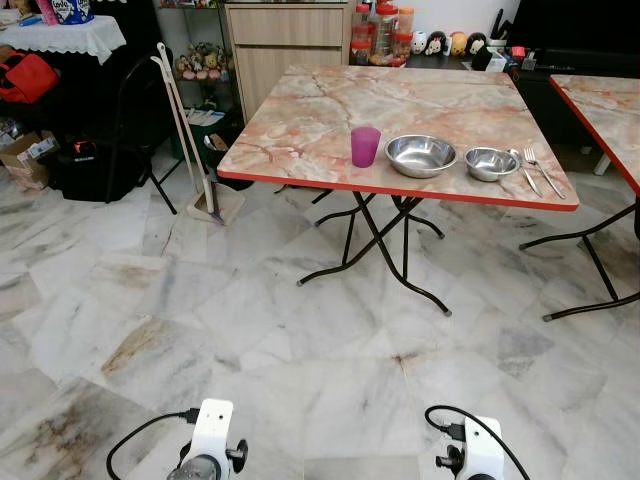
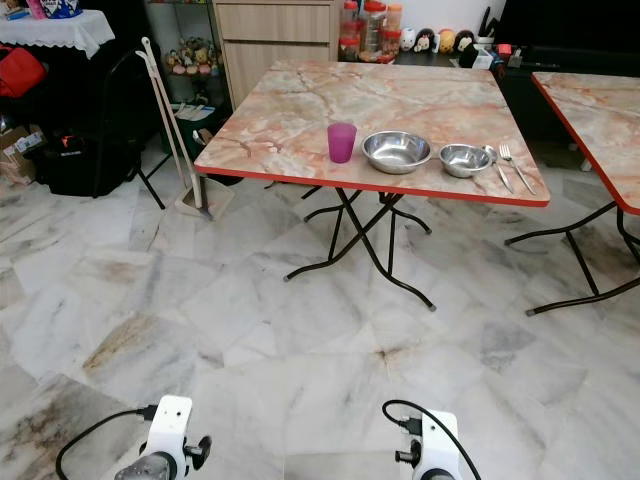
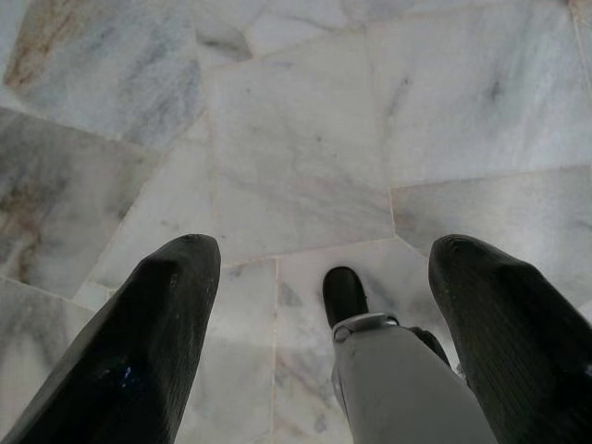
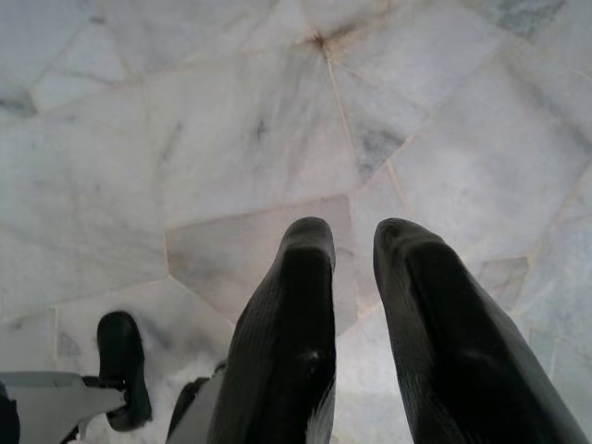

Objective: Setting the table

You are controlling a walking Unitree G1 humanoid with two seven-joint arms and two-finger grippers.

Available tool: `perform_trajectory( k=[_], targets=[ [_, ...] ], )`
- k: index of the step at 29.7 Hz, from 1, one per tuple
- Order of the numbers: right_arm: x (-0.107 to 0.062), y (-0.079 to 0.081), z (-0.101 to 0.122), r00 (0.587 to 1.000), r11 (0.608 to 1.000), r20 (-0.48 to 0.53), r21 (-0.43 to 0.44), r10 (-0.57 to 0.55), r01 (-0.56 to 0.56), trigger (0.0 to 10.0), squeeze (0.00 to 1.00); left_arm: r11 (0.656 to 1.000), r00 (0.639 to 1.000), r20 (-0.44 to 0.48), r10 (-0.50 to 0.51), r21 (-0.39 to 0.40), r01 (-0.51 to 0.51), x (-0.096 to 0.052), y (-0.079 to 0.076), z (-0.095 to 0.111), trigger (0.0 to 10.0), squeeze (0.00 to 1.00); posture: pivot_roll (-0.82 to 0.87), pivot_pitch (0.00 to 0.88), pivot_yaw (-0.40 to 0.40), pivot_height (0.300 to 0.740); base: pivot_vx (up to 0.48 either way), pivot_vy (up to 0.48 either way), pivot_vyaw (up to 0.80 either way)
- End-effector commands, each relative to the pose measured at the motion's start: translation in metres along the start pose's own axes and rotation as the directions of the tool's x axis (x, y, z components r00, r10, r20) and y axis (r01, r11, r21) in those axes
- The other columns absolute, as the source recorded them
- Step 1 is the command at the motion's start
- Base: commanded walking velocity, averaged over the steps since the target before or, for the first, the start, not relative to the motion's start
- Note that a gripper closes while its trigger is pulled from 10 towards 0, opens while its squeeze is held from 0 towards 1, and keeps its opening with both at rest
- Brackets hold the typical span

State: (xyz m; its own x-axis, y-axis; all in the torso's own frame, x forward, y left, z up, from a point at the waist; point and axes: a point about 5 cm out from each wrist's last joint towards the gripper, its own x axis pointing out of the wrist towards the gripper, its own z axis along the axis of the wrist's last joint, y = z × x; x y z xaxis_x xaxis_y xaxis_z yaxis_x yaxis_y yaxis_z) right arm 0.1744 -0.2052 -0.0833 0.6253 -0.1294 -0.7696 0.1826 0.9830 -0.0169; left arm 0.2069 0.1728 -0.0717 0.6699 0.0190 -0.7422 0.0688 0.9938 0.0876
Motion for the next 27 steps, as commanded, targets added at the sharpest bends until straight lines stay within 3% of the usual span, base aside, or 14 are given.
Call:
perform_trajectory(
  k=[1, 10, 17, 27],
  targets=[
    [0.0010, 0.0028, 0.0037, 1.000, 1.000, 0.012, 0.008, 0.006, -0.006, 10.0, 0.00, 1.000, 1.000, -0.022, 0.013, 0.013, -0.013, -0.0008, 0.0030, -0.0043, 10.0, 0.00, -0.01, 0.000, -0.021, 0.740, 0.000, 0.000, 0.00],
    [0.0028, 0.0070, 0.0093, 1.000, 1.000, 0.018, 0.029, 0.005, -0.006, 10.0, 0.00, 1.000, 0.999, -0.030, 0.014, 0.020, -0.014, 0.0001, 0.0023, -0.0023, 10.0, 0.00, -0.01, 0.000, -0.019, 0.740, 0.302, 0.000, 0.00],
    [0.0025, 0.0056, 0.0079, 1.000, 1.000, 0.011, 0.030, 0.004, -0.004, 10.0, 0.00, 1.000, 0.999, -0.031, 0.018, 0.016, -0.018, 0.0001, 0.0025, -0.0023, 10.0, 0.00, -0.01, 0.000, -0.022, 0.740, 0.340, 0.000, -0.60],
    [0.0027, 0.0044, 0.0098, 1.000, 1.000, 0.021, 0.026, -0.005, 0.004, 10.0, 0.00, 1.000, 0.999, -0.040, 0.023, 0.005, -0.022, -0.0008, 0.0029, -0.0058, 10.0, 0.00, 0.00, 0.000, -0.026, 0.740, 0.337, 0.000, 0.00]
  ],
)
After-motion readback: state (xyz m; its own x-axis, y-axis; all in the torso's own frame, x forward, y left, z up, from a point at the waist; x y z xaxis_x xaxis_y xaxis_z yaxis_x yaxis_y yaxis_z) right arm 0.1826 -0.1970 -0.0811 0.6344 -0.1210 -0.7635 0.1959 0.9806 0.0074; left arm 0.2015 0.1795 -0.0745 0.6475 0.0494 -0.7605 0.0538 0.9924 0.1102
